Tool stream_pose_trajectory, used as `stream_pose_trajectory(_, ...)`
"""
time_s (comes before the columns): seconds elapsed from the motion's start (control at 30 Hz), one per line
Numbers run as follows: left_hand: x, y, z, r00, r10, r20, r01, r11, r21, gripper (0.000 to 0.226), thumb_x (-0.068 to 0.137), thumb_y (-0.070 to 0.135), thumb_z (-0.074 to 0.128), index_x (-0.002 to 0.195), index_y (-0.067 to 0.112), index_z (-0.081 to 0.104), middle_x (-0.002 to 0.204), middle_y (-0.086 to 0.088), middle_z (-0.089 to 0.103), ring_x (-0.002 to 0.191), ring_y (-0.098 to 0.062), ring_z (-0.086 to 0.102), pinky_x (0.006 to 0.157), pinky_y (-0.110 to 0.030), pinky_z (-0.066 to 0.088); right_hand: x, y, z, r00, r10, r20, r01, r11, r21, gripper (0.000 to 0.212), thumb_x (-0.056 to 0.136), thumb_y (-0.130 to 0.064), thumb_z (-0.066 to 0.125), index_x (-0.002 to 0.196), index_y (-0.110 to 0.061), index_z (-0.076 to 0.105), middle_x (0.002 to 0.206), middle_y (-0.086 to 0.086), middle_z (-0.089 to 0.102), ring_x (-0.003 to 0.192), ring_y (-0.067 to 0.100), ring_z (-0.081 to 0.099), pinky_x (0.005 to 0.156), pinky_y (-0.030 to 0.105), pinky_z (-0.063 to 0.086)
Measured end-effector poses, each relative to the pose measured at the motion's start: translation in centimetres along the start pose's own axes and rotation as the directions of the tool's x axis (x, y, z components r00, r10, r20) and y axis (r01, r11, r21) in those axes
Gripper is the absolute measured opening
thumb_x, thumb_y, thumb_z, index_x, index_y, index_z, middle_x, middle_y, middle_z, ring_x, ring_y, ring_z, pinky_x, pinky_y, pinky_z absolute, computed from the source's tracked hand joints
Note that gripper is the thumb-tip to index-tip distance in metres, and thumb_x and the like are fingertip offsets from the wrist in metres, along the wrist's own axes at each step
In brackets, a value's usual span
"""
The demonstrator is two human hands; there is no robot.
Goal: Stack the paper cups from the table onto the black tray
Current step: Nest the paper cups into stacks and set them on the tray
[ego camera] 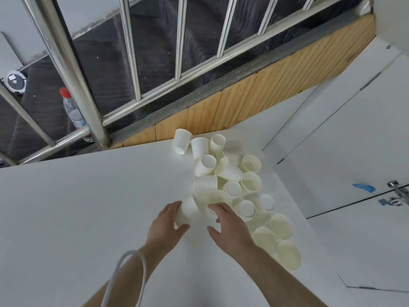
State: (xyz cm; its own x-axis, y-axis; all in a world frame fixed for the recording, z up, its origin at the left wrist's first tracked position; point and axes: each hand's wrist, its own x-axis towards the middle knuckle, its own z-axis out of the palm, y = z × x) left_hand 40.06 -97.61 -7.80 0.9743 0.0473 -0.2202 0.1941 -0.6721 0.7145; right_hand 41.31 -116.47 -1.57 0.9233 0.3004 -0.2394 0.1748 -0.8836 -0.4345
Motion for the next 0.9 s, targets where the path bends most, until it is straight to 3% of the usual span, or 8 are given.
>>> stream_pose_trajectory(0.1, -1.4, -0.5, -0.3, 1.000, -0.005, -0.003, 0.004, 0.981, -0.193, 0.060, 0.076, 0.032, 0.076, 0.129, 0.030, 0.048, 0.117, 0.020, 0.055, 0.102, -0.001, 0.053, 0.081, -0.016, 0.042, 0.6, -0.8, 0.7, 0.999, -0.046, -0.008, 0.047, 0.994, 0.096, 0.043, 0.091, -0.027, 0.060, 0.133, -0.029, 0.050, 0.120, -0.022, 0.049, 0.094, 0.004, 0.056, 0.078, 0.016, 0.044)
stream_pose_trajectory(0.23, -2.5, -0.4, -0.6, 0.999, 0.009, -0.049, -0.021, 0.971, -0.237, 0.063, 0.074, 0.030, 0.077, 0.130, 0.029, 0.047, 0.118, 0.023, 0.055, 0.104, 0.001, 0.053, 0.080, -0.008, 0.041, 1.1, -2.0, 1.3, 0.988, -0.157, 0.004, 0.157, 0.984, 0.081, 0.017, 0.094, -0.018, 0.054, 0.108, -0.018, 0.065, 0.099, -0.013, 0.058, 0.086, 0.008, 0.058, 0.072, 0.019, 0.044)
stream_pose_trajectory(0.4, -2.9, -0.4, -1.5, 0.988, 0.115, -0.108, -0.122, 0.991, -0.061, 0.084, 0.073, 0.034, 0.076, 0.145, 0.026, 0.032, 0.140, 0.015, 0.044, 0.127, -0.007, 0.043, 0.104, -0.026, 0.038, 1.0, -3.0, 1.6, 0.950, -0.301, 0.081, 0.307, 0.950, -0.064, 0.027, 0.100, -0.016, 0.046, 0.117, -0.016, 0.067, 0.115, -0.005, 0.058, 0.106, 0.013, 0.051, 0.090, 0.028, 0.048)
stream_pose_trajectory(0.5, -2.7, -0.3, -1.5, 0.970, 0.210, -0.123, -0.205, 0.977, 0.049, 0.087, 0.073, 0.039, 0.072, 0.147, 0.026, 0.028, 0.138, 0.011, 0.046, 0.126, -0.011, 0.045, 0.103, -0.032, 0.041, 1.1, -3.1, 1.9, 0.940, -0.319, 0.122, 0.331, 0.938, -0.099, 0.029, 0.100, -0.013, 0.045, 0.121, -0.014, 0.066, 0.120, -0.003, 0.058, 0.112, 0.015, 0.047, 0.094, 0.031, 0.048)
stream_pose_trajectory(0.63, -2.7, -0.1, -1.1, 0.975, 0.176, -0.135, -0.164, 0.982, 0.092, 0.079, 0.076, 0.033, 0.072, 0.144, 0.019, 0.035, 0.132, 0.004, 0.049, 0.119, -0.016, 0.050, 0.095, -0.029, 0.044, 0.7, -3.1, 1.9, 0.928, -0.348, 0.134, 0.360, 0.929, -0.083, 0.033, 0.100, -0.011, 0.043, 0.127, -0.017, 0.061, 0.129, -0.006, 0.053, 0.114, 0.013, 0.047, 0.095, 0.029, 0.047)
stream_pose_trajectory(0.73, -2.5, -0.4, -1.1, 0.986, 0.104, -0.131, -0.093, 0.992, 0.088, 0.077, 0.074, 0.026, 0.071, 0.142, 0.017, 0.037, 0.130, 0.002, 0.048, 0.118, -0.020, 0.051, 0.087, -0.031, 0.050, 0.4, -2.1, 1.5, 0.951, -0.310, 0.016, 0.310, 0.947, -0.085, 0.033, 0.098, -0.016, 0.047, 0.128, -0.020, 0.059, 0.133, -0.011, 0.047, 0.111, 0.010, 0.053, 0.085, 0.026, 0.050)
stream_pose_trajectory(0.83, -2.6, -0.7, -1.3, 0.995, 0.037, -0.096, -0.027, 0.995, 0.097, 0.076, 0.076, 0.022, 0.068, 0.144, 0.021, 0.032, 0.135, 0.006, 0.042, 0.123, -0.016, 0.045, 0.084, -0.027, 0.051, 0.7, -0.6, 0.6, 0.986, -0.124, -0.113, 0.109, 0.986, -0.126, 0.033, 0.096, -0.024, 0.052, 0.128, -0.021, 0.056, 0.131, -0.010, 0.045, 0.099, 0.012, 0.061, 0.073, 0.025, 0.048)
stream_pose_trajectory(0.9, -2.8, -0.8, -1.3, 0.997, 0.019, -0.068, -0.011, 0.994, 0.112, 0.077, 0.078, 0.021, 0.067, 0.145, 0.023, 0.028, 0.137, 0.007, 0.040, 0.124, -0.015, 0.044, 0.085, -0.026, 0.051, 1.1, 0.2, 0.1, 0.996, 0.003, -0.092, -0.019, 0.984, -0.179, 0.035, 0.096, -0.029, 0.053, 0.129, -0.020, 0.052, 0.132, -0.007, 0.043, 0.099, 0.017, 0.062, 0.072, 0.026, 0.045)
